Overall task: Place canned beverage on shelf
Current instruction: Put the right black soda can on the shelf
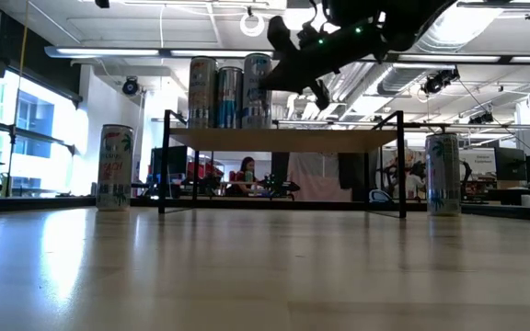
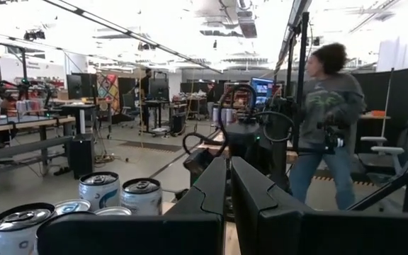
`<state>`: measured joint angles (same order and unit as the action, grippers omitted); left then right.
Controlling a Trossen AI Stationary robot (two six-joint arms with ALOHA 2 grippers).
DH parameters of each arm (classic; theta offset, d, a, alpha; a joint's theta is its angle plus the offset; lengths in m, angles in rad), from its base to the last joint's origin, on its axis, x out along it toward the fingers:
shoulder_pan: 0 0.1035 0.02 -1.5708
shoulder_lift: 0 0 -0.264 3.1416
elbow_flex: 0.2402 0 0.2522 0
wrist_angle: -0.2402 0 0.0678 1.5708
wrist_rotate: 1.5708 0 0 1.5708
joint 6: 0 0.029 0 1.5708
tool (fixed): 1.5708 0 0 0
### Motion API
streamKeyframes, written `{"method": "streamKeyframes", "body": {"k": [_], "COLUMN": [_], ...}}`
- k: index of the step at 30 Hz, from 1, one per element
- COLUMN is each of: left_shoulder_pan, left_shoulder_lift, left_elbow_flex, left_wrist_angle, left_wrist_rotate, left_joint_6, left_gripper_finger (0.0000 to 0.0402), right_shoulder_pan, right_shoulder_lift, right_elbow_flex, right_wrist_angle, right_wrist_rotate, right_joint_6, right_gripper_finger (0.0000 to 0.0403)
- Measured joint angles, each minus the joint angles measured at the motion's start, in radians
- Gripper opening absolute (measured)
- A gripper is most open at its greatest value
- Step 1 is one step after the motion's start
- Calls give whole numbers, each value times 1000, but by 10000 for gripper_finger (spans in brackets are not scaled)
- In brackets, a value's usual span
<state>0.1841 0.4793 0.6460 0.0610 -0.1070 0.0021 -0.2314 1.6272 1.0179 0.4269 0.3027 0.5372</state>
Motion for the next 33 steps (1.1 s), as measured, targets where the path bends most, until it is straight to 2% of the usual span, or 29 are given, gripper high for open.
{"method": "streamKeyframes", "body": {"k": [6,25,31,33], "left_shoulder_pan": [0,0,0,0], "left_shoulder_lift": [0,0,0,0], "left_elbow_flex": [0,0,0,0], "left_wrist_angle": [1,4,4,12], "left_wrist_rotate": [0,0,-1,-12], "left_joint_6": [-16,2,2,-5], "left_gripper_finger": [0,0,0,0], "right_shoulder_pan": [-3,-39,-42,-38], "right_shoulder_lift": [18,17,-3,-25], "right_elbow_flex": [53,53,54,53], "right_wrist_angle": [-94,-86,-103,-115], "right_wrist_rotate": [-17,-18,-117,-179], "right_joint_6": [-23,-46,-76,-93], "right_gripper_finger": [0,0,0,0]}}
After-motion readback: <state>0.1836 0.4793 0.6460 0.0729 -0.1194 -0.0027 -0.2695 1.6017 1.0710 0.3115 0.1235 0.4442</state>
